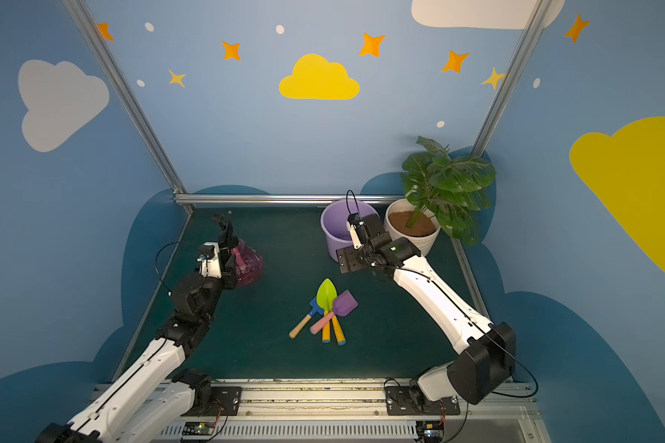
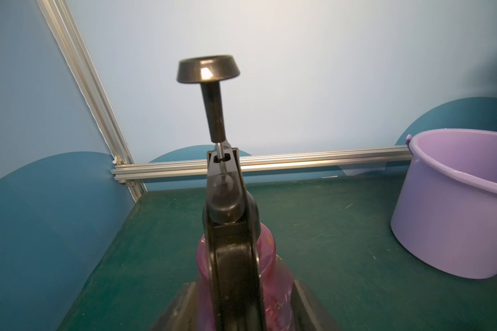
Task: Organize the gardening tools
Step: Adjust the gardening tool at the center of the board, then move the container to the center of the board.
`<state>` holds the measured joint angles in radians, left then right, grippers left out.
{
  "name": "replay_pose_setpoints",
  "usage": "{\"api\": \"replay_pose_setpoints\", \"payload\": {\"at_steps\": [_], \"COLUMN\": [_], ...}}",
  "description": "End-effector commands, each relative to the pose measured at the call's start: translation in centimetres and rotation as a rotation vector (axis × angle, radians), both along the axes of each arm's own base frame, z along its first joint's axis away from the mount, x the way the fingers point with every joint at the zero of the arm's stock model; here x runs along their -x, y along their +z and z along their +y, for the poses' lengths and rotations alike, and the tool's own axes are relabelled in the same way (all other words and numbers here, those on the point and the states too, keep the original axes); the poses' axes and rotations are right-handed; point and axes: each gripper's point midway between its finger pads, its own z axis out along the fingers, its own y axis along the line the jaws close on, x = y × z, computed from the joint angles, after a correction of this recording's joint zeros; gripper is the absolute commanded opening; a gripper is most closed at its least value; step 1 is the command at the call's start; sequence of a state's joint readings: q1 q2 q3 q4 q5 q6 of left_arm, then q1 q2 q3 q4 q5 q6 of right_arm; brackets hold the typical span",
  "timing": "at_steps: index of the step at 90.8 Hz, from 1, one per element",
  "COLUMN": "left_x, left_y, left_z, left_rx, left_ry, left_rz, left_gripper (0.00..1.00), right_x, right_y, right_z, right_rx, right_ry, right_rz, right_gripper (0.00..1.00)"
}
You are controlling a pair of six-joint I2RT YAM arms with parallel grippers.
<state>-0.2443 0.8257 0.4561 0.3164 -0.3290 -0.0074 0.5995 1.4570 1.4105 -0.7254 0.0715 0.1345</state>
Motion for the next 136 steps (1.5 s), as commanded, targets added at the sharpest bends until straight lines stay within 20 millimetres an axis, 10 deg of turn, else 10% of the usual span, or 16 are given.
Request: {"api": "replay_pose_setpoints", "payload": {"at_steps": [1, 69, 136], "left_x": [0.2, 2.9, 3.4], "left_y": [0.4, 0.5, 0.7], "left_z": [0.3, 1.1, 1.8], "left_rx": [0.046, 0.189, 0.186], "left_ry": [0.008, 0.019, 0.056], "left_rz": [-0.011, -0.015, -0.033], "left_gripper": [0.65, 0.82, 0.83], "right_x": [-0.9, -8.3, -5.1], "right_y": [1.3, -4.7, -4.3], "right_z": [3.2, 9.1, 11.9], "right_rx": [-0.058, -0.014, -0.14], "right_ry": [0.122, 0.273, 0.463], "right_rz": [-0.01, 0.285, 0.399], "right_gripper": [0.98, 0.91, 0.73]}}
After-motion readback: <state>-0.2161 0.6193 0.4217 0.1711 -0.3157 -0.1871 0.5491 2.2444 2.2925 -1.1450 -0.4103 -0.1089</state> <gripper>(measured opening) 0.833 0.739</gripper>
